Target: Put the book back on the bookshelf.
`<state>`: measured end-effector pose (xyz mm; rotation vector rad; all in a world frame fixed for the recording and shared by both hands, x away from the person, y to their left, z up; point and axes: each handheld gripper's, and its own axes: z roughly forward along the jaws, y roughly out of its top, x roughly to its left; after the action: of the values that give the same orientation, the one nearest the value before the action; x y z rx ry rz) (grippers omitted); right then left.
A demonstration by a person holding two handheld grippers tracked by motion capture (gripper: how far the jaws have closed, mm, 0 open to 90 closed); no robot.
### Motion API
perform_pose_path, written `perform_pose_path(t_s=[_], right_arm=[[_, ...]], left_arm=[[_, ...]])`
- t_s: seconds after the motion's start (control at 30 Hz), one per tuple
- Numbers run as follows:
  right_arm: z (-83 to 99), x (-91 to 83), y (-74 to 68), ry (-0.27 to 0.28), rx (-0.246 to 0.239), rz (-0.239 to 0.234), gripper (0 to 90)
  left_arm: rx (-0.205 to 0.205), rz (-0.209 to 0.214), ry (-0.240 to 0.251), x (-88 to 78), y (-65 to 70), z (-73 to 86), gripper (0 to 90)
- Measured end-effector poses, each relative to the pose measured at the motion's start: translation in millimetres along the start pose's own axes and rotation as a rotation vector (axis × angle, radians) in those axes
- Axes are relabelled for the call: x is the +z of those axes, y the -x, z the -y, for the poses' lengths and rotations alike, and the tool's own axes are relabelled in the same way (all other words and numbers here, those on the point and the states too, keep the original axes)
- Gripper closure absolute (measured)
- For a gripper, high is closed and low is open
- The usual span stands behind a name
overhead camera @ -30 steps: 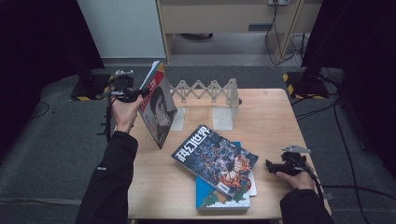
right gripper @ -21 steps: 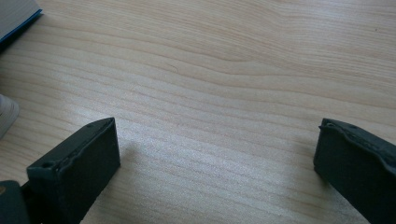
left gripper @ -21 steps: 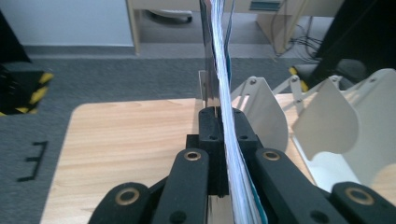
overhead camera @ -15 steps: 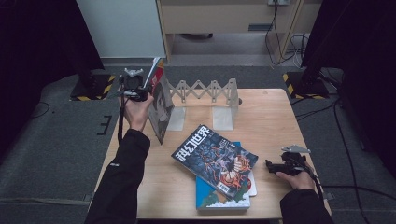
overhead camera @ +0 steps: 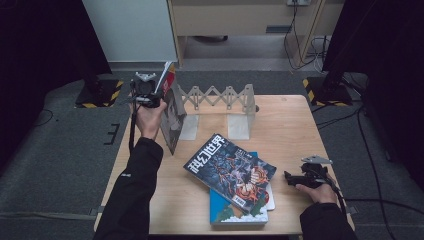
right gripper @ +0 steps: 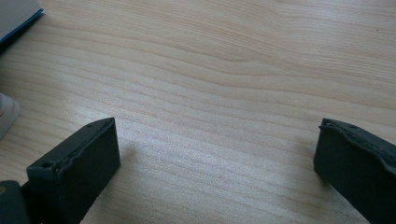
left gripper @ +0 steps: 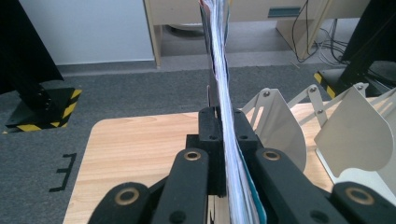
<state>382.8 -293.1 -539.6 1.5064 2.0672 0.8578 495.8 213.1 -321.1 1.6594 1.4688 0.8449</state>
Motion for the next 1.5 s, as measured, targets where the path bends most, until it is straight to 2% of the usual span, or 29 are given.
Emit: perform_pose_path(t_s=[0.2, 0.37, 0.43, 0.53, 0.7, 0.8, 0.9, 0.93, 1.0, 1.03, 1.07, 1.1, 1.5], right_arm=[[0.0, 0.0, 0.0, 0.000, 0.000, 0.000, 0.6], [0.0, 0.0, 0.0, 0.000, 0.000, 0.000, 0.6], [0.0, 0.0, 0.0, 0.000, 0.000, 0.000, 0.6], [0.0, 0.0, 0.0, 0.000, 0.000, 0.000, 0.6], [0.0, 0.0, 0.2, 0.001, 0.000, 0.002, 0.5], [0.0, 0.0, 0.3, 0.002, 0.000, 0.002, 0.5], [0.0, 0.0, 0.2, 0.001, 0.002, 0.003, 0.5], [0.0, 0.0, 0.2, 0.001, 0.002, 0.003, 0.5], [0.0, 0.0, 0.4, 0.001, -0.002, 0.003, 0.5], [0.0, 0.0, 0.2, 0.000, 0.000, 0.003, 0.5], [0.0, 0.0, 0.2, 0.000, 0.000, 0.003, 0.5], [0.0, -0.1, 0.0, -0.001, 0.002, 0.003, 0.5], [0.1, -0.4, 0.1, -0.001, 0.007, 0.008, 0.6]], left_arm=[[0.000, 0.014, 0.011, -1.7, -3.0, 4.1, 84.8], [-0.004, 0.026, 0.036, -6.0, -5.3, 5.3, 78.6], [-0.009, 0.043, 0.049, -9.2, -6.5, 5.1, 73.0], [-0.007, 0.052, 0.073, -15.9, -8.0, 5.2, 70.2], [-0.003, 0.094, 0.118, -33.0, -12.6, 6.5, 62.7], [0.004, 0.099, 0.134, -40.0, -14.0, 6.9, 59.8], [-0.004, 0.136, 0.158, -53.2, -17.7, 10.5, 57.0], [-0.004, 0.136, 0.158, -53.2, -17.7, 10.5, 55.8], [-0.002, 0.149, 0.176, -59.0, -18.6, 13.7, 54.6], [-0.013, 0.171, 0.190, -64.9, -20.4, 17.8, 52.6], [-0.013, 0.171, 0.190, -64.9, -20.4, 17.8, 52.5], [-0.024, 0.191, 0.198, -70.0, -22.3, 23.0, 52.1], [-0.036, 0.244, 0.202, -91.3, -34.0, 60.4, 46.3]])
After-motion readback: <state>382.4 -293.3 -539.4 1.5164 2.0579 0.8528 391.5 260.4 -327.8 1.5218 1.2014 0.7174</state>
